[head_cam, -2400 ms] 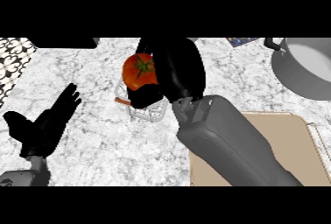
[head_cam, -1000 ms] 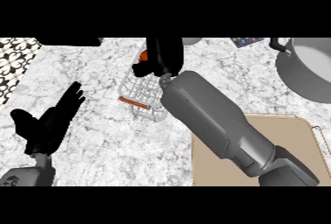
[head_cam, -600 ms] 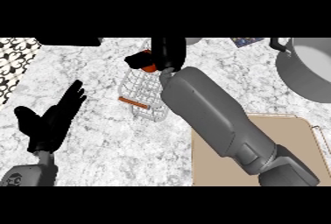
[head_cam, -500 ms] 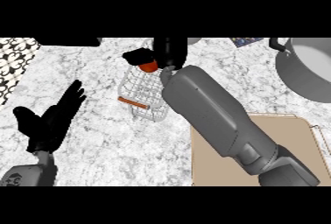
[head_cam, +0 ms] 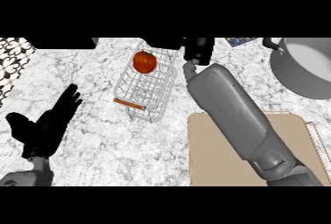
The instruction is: Pick the tomato from the tray and place it in the tiered basket
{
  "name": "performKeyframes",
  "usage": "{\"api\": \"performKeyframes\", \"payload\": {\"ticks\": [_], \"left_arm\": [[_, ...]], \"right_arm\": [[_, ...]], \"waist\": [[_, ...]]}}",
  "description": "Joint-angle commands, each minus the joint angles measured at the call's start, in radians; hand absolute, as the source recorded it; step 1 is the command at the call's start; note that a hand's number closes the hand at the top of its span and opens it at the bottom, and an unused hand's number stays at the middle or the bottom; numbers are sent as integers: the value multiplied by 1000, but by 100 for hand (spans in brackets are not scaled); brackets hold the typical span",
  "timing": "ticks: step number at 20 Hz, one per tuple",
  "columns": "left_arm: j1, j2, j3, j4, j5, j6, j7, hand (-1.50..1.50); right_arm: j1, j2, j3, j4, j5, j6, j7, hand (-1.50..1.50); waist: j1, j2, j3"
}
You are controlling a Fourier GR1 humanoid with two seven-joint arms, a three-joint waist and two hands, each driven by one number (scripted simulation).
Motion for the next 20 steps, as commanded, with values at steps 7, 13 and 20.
{"api": "performKeyframes", "payload": {"ticks": [7, 13, 20], "left_arm": [[5, -3, 27, 8, 13, -11, -1, 0], [48, -15, 13, -22, -11, -1, -6, 0], [60, -26, 6, -68, -38, 12, 19, 0]], "right_arm": [[186, -256, -162, -290, -39, 63, 60, -150], [382, -457, -308, -506, -161, 225, 74, -150], [556, -558, -481, -605, -320, 432, -5, -150]], "waist": [[-22, -5, 0], [-26, -5, 1], [-15, -2, 0]]}}
